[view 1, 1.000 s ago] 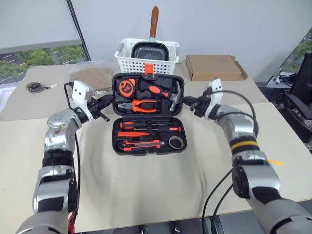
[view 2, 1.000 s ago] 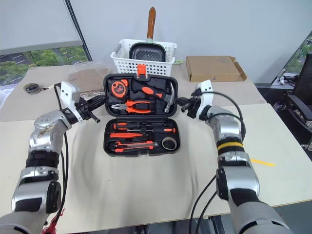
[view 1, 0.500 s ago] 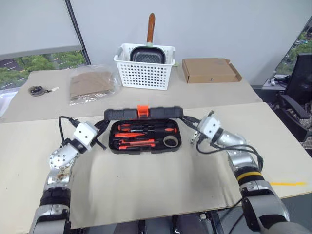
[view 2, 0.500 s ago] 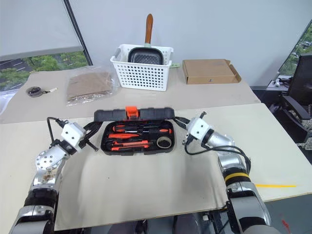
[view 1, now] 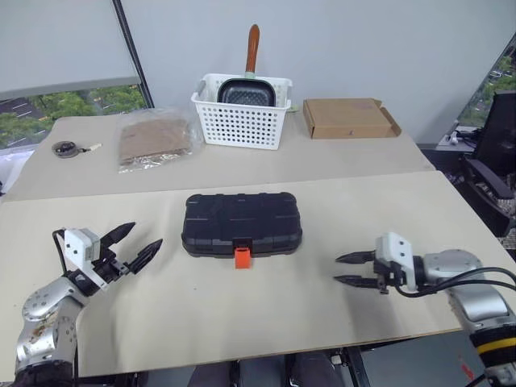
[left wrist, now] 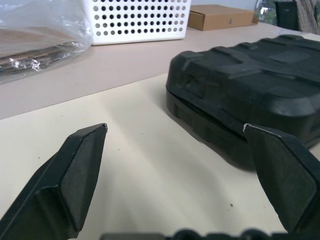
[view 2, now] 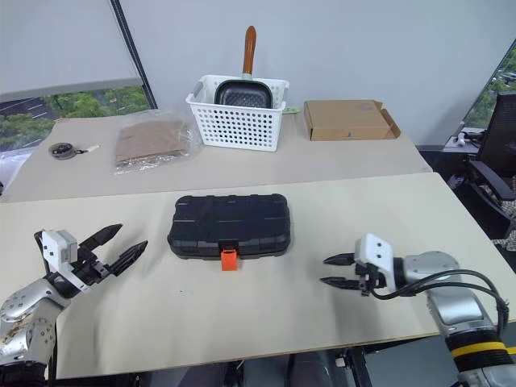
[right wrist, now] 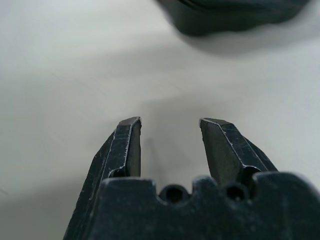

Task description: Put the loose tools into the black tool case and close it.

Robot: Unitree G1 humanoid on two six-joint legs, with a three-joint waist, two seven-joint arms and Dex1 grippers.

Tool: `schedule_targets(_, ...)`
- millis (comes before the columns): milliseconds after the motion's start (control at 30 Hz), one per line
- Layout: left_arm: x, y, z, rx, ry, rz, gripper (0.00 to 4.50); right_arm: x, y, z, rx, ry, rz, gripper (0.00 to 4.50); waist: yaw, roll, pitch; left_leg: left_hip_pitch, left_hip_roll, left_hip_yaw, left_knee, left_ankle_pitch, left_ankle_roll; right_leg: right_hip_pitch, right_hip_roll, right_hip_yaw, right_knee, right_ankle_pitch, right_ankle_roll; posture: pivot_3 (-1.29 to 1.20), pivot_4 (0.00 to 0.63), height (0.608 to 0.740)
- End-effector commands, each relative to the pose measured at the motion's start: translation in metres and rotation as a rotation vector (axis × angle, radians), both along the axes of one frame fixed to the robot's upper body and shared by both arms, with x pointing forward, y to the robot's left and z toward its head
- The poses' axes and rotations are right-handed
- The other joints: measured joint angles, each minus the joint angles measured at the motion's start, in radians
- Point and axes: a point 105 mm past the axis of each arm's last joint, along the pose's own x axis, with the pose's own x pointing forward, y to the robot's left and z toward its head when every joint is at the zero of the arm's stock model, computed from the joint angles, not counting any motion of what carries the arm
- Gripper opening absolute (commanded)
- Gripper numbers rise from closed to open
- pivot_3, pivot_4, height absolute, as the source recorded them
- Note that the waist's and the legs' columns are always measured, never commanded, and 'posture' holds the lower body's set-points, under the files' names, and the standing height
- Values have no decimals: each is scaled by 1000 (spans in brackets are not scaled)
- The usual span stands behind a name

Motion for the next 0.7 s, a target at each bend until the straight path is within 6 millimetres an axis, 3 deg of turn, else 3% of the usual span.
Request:
schedule_targets(33, 23, -19, 40, 6, -129, -65, 4472, 6, 32, 7, 71, 11, -34, 2199, 8, -1, 0, -1, 1, 0, 0, 1, -1, 0, 1, -1, 0, 0, 0, 0, 150, 700)
schedule_targets(167, 47, -54, 69, 36, -214, -165, 4472, 28, 50, 7, 90, -21, -121, 2199, 22, -1, 0, -3, 1, 0, 0, 2, -3, -1, 5, 0, 0, 3, -3, 0, 150, 700)
schedule_targets(267, 66, -90, 83, 80, -244, -261, 4472, 62, 57, 16, 123, -108, -238, 2199, 22, -3, 0, -4, 0, 2, 1, 3, 0, -1, 6, 1, -2, 4, -4, 0, 150, 700)
schedule_targets(333, 75, -104, 85, 100, -237, -283, 4472, 80, 58, 24, 145, -165, -304, 2199, 14, -3, 0, -5, 0, 3, 1, 7, 6, -2, 8, 1, -3, 6, -5, 0, 150, 700)
schedule_targets(500, 90, -145, 73, 203, -181, -378, 4472, 132, 50, 50, 193, -331, -540, 2199, -7, -3, 0, -6, -1, 4, -1, 7, 5, -4, 9, 1, -2, 8, -6, 0, 150, 700)
schedule_targets(600, 99, -153, 64, 264, -155, -373, 4472, 143, 49, 55, 216, -367, -593, 2199, -10, -3, 0, -6, -1, 5, -2, 8, 4, -4, 9, 1, 0, 8, -6, 0, 150, 700)
schedule_targets(700, 106, -160, 48, 325, -83, -358, 4472, 140, 46, 58, 246, -382, -603, 2199, -15, -3, 0, -6, -1, 5, -3, 8, 4, -4, 9, 1, 2, 8, -6, 0, 150, 700)
